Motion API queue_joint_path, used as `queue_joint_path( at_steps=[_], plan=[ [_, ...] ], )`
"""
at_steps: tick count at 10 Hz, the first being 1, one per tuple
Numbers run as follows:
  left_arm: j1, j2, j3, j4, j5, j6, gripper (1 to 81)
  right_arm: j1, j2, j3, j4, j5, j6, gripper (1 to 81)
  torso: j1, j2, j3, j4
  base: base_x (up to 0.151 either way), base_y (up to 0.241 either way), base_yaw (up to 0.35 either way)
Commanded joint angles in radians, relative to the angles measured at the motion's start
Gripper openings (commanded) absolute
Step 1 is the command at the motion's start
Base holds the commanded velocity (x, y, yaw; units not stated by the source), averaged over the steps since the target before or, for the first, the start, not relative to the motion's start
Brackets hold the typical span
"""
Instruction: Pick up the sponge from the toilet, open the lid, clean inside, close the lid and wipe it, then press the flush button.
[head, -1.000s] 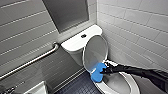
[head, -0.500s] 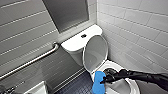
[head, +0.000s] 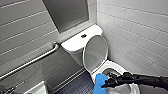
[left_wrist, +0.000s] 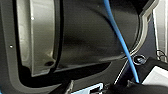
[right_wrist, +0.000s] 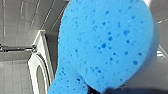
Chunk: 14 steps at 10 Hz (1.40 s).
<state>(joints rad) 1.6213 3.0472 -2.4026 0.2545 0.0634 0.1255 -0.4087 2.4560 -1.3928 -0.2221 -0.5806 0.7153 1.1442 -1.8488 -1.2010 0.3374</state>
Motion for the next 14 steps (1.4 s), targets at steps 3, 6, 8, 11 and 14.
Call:
queue_joint_path(
  at_steps=[3, 6, 8, 11, 14],
  plan=[
    [0.041, -0.008, 0.016, 0.003, 0.095, 0.002, 81.1, -0.101, -0.116, -0.247, -0.094, 0.357, 0.265, 1.0, 0.000, 0.000, 0.000, 0.000, 0.000, 0.000, 0.000],
    [0.041, -0.007, 0.016, 0.005, 0.095, 0.000, 81.1, -0.109, -0.281, -0.077, -0.115, 0.398, 0.262, 1.0, 0.000, 0.000, 0.000, 0.000, 0.000, 0.000, 0.000],
    [0.041, -0.005, 0.016, 0.005, 0.095, 0.002, 81.1, -0.127, -0.352, -0.002, -0.143, 0.413, 0.262, 1.0, 0.000, 0.000, 0.000, 0.000, 0.000, 0.000, 0.000],
    [0.041, -0.004, 0.016, 0.006, 0.095, 0.002, 81.1, -0.121, -0.430, 0.077, -0.149, 0.410, 0.262, 1.0, 0.000, 0.000, 0.000, 0.000, 0.000, 0.000, 0.000],
    [0.041, 0.004, 0.016, 0.017, 0.095, 0.002, 81.1, -0.131, -0.469, 0.118, -0.169, 0.403, 0.263, 1.0, 0.000, 0.000, 0.000, 0.000, 0.000, 0.000, 0.000]
  ],
)
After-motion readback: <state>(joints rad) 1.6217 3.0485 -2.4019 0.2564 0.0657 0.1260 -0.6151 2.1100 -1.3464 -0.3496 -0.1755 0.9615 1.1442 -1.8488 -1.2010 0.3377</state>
